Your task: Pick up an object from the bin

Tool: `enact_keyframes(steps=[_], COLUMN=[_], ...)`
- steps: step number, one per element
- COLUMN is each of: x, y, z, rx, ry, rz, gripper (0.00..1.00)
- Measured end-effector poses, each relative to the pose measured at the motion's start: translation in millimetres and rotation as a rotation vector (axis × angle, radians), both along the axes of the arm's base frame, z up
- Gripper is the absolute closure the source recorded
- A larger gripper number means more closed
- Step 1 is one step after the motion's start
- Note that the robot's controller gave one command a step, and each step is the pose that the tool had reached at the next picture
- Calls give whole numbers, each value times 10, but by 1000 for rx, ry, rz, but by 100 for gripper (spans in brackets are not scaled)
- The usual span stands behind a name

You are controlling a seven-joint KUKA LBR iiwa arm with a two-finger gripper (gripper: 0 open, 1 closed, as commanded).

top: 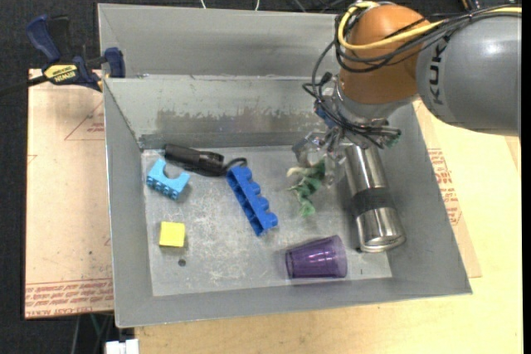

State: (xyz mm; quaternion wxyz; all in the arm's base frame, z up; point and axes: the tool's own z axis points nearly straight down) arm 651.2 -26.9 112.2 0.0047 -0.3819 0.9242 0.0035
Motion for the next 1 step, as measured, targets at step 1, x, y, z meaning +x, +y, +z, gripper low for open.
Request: enact_keyframes(steps=[1], x=[-11], y=[7], z=[230], rx=[1], ry=[4], rz=[0], gripper=[100])
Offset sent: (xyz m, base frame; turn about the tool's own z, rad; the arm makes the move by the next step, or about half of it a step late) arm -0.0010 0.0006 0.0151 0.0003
